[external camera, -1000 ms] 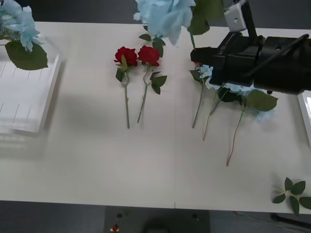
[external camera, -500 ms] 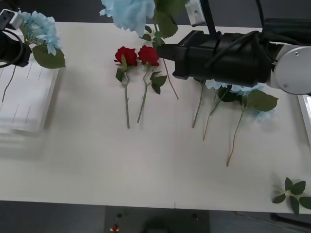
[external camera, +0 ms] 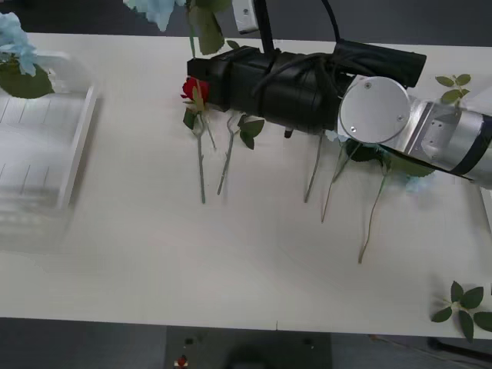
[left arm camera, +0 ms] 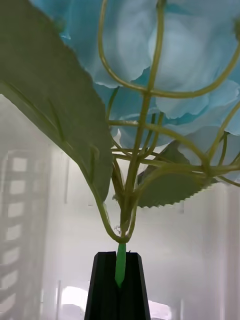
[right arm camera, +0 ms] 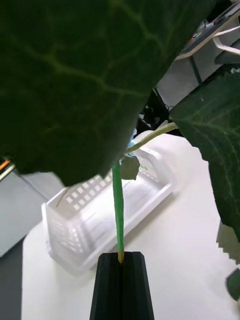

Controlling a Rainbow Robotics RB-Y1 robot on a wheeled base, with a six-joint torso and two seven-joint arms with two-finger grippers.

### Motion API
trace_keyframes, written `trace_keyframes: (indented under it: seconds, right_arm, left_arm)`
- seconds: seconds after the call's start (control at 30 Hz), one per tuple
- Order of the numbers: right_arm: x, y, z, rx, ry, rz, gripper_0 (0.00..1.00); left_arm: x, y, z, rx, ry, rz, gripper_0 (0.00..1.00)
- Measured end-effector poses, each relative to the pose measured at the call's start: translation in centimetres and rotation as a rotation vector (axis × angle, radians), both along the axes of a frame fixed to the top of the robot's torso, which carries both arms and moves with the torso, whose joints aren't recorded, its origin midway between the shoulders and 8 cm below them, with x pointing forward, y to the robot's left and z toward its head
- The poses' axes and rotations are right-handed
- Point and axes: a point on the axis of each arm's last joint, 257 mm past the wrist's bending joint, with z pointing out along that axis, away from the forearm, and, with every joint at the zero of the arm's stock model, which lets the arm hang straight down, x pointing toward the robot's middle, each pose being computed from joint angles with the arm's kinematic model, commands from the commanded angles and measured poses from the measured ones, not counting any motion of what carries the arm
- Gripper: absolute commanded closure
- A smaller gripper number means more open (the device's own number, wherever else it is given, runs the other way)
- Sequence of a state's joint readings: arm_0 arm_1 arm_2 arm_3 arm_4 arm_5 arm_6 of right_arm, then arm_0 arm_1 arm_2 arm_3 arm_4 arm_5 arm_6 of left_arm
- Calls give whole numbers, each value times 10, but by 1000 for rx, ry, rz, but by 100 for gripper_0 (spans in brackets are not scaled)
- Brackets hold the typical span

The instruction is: Put the red flowers into the right box and the blue flowers into the left box

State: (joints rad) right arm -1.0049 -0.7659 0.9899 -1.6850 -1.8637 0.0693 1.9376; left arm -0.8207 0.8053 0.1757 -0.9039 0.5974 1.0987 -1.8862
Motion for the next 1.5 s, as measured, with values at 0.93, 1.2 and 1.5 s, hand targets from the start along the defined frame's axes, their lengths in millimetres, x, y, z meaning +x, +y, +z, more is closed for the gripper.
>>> trace_keyframes:
  seconds: [0.93, 1.2, 1.5]
  right_arm:
    - [-9, 25, 24, 46, 17, 44, 100]
    - [-9, 25, 24, 46, 17, 44, 100]
    - [-9, 25, 24, 46, 17, 44, 100]
  left_arm:
    - [-16, 21, -67, -122, 32, 124, 0]
    - [-18, 19, -68, -126, 43, 119, 0]
    - [-25, -65, -32, -312, 48, -236, 0]
